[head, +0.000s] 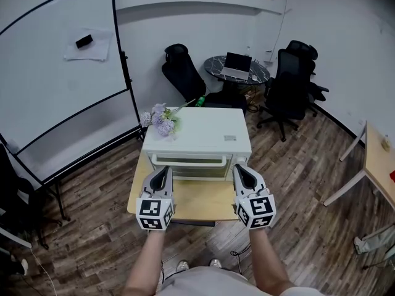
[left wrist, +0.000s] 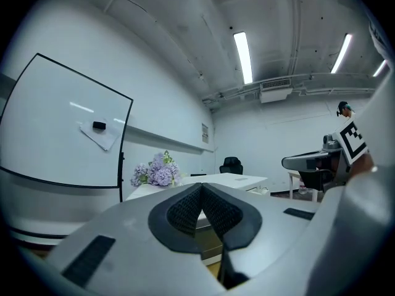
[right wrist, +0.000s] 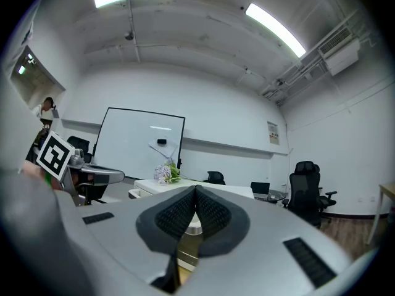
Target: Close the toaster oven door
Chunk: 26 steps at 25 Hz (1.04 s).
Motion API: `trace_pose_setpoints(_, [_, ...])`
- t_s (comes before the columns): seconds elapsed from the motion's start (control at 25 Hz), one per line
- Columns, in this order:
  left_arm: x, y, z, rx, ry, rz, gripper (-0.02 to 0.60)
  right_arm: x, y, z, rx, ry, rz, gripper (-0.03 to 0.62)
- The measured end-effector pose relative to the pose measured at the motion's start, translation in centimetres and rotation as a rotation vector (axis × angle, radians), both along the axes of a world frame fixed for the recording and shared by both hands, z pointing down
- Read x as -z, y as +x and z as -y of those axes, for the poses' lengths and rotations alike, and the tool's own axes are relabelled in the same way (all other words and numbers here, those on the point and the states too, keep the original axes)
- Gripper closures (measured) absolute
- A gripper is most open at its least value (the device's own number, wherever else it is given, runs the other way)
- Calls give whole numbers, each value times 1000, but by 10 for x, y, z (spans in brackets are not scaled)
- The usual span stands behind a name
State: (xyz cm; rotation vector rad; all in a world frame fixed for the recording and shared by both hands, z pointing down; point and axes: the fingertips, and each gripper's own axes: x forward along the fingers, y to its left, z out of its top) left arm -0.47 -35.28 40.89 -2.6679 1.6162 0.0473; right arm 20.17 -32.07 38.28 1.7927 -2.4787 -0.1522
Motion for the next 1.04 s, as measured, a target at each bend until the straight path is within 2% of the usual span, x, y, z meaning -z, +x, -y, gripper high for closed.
trace_pose_setpoints(1.04, [5, 3, 1, -7, 0, -9, 569, 3, 3, 4, 10, 10, 23, 593])
